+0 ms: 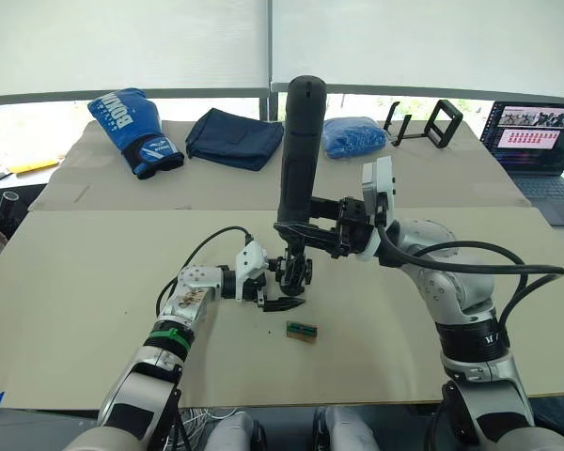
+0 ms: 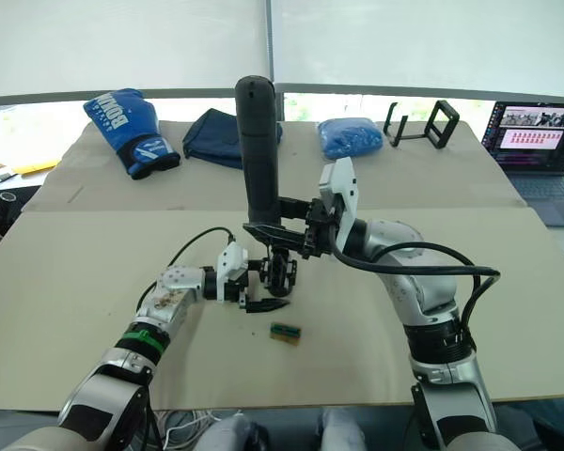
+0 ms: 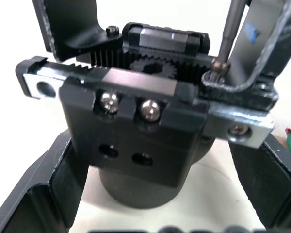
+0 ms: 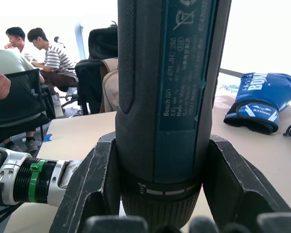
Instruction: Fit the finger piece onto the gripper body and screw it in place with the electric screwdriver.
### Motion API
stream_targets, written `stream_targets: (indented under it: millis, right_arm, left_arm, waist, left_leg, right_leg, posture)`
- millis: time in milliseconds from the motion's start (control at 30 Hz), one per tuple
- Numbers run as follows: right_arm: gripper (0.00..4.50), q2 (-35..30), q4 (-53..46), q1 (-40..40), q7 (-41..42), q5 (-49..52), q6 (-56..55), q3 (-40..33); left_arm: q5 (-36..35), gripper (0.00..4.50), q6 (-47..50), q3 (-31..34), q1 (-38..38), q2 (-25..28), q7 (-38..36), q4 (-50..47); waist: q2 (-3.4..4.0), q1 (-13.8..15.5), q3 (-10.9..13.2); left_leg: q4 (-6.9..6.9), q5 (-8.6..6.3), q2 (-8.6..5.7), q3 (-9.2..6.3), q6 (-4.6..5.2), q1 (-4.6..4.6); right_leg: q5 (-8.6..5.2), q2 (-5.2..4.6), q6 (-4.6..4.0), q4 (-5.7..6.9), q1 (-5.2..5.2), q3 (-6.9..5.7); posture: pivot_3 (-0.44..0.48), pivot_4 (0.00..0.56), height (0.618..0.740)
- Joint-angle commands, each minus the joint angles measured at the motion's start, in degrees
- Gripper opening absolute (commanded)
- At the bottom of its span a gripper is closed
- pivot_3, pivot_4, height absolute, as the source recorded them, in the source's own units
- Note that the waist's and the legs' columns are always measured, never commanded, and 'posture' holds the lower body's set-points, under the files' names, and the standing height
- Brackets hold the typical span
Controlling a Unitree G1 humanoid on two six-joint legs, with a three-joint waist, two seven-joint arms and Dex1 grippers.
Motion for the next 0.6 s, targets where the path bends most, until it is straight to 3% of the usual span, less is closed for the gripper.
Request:
stream_targets:
  millis: [33,467,600]
  right_arm:
    - [1.93,-0.54,-1.10,0.32,-0.02,-0.42,-0.15,0.39]
    - [1.93,-0.54,-1.17,0.48,0.00,-0.40,0.08,0.70]
    - [1.93,-0.61,-1.15,0.65,0.02,-0.53,-0.05,0.76]
  left_arm:
    - [0.43,4.50,-1.56,0.40,-1.40,-0.19,0.02,0.09]
    - [1.40,4.50,-1.52,0.31,-1.98,-1.10,0.34,1.70]
    - [3.18,3.16,-3.28,-0.70,-2.22,-0.64,0.51,2.79]
  waist:
    - [0.00,0.01,0.00]
    - [0.00,-0.01,0.00]
    - [0.00,-0.01,0.00]
  left_leg:
    - [0.00,0.00,0.00,0.00,0.00,0.00]
    - [0.00,0.00,0.00,-0.01,0.00,0.00]
    - [0.00,0.00,0.00,-0.01,0.00,0.00]
  right_leg:
    - [0.00,0.00,0.00,0.00,0.00,0.00]
    - [0.00,0.00,0.00,0.00,0.00,0.00]
    - [0.00,0.00,0.00,0.00,0.00,-0.01]
  posture:
    - [0.000,0.150,0.740]
    - [0.000,0.150,0.740]
    - [0.000,0.150,0.740]
